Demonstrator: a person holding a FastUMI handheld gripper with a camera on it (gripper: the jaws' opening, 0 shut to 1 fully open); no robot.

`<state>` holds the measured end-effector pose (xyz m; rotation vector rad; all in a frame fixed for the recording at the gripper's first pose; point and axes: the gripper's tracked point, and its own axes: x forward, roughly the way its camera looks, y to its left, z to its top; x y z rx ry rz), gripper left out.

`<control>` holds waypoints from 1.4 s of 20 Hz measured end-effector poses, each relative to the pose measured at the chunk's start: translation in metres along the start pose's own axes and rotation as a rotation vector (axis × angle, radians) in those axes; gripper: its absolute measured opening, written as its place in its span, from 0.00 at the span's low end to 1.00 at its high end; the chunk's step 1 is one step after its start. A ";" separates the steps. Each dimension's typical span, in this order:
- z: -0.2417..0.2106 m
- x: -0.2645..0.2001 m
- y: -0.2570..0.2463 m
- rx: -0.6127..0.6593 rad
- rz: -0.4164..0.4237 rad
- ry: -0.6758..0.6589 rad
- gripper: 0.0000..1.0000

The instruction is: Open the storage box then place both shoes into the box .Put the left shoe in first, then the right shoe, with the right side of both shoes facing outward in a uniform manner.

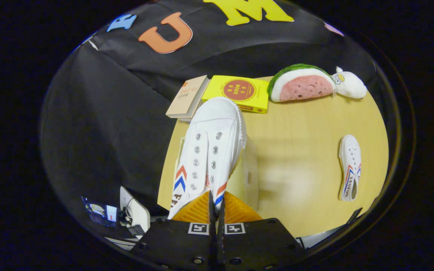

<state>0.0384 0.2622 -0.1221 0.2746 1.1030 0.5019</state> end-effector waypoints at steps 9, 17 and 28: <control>-0.027 0.080 0.039 -0.034 -0.039 0.103 0.00; -0.034 0.116 0.029 -0.059 -0.081 0.145 0.00; -0.047 0.158 0.040 -0.075 -0.072 0.146 0.21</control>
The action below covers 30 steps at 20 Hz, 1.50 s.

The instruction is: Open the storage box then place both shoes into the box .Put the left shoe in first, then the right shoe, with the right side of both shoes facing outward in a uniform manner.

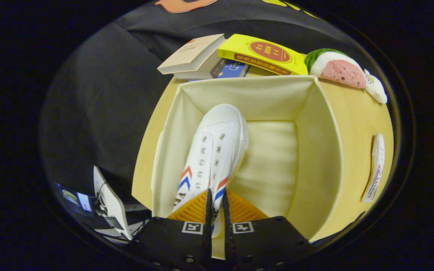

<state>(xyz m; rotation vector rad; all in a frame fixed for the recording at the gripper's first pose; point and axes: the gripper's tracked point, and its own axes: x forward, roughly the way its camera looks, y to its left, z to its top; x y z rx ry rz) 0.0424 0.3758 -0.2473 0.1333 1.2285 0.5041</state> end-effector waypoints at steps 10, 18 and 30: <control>0.023 -0.081 -0.026 -0.013 -0.004 -0.233 0.94; 0.024 -0.210 -0.144 -0.089 -0.133 -0.490 0.95; -0.027 -0.207 -0.434 -0.024 -0.442 -0.355 0.97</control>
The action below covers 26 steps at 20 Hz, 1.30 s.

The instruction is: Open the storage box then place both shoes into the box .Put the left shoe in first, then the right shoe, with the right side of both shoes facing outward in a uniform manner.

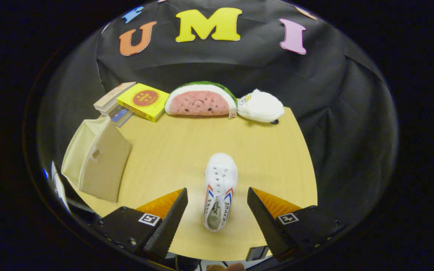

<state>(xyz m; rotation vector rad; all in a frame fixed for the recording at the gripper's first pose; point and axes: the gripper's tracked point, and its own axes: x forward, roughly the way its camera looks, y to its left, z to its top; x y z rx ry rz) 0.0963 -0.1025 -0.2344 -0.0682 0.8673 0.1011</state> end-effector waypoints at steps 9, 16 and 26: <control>-0.028 0.052 -0.027 -0.013 0.061 0.192 0.97; -0.046 0.080 -0.027 -0.021 0.086 0.312 0.97; -0.062 0.106 -0.015 0.039 0.119 0.392 0.77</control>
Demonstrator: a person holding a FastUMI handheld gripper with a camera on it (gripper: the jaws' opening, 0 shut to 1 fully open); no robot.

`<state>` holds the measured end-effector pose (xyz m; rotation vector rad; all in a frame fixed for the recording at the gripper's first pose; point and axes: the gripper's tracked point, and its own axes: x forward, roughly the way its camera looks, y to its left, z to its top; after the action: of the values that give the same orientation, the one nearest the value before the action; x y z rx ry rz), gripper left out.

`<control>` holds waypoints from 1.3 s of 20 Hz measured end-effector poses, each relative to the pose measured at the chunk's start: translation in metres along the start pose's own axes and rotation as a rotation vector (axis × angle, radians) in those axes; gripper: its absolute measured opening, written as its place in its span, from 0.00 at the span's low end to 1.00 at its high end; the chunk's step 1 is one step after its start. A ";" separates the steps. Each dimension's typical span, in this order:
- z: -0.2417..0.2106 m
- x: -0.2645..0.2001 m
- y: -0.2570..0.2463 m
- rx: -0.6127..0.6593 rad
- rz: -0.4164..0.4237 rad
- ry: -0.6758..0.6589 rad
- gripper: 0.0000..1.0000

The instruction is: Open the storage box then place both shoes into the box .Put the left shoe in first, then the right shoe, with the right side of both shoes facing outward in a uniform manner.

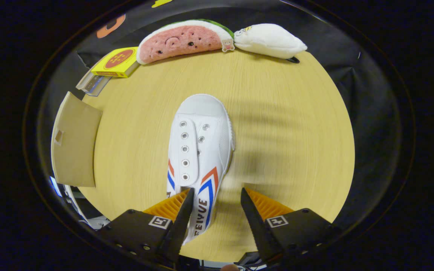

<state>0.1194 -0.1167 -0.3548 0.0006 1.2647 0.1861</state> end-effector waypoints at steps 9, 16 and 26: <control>0.002 0.001 0.008 0.077 0.010 0.063 0.14; 0.002 -0.006 0.013 0.151 0.049 0.033 0.00; -0.011 -0.051 0.069 0.203 0.181 -0.015 0.00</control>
<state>0.0848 -0.0569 -0.3028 0.2913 1.2636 0.2130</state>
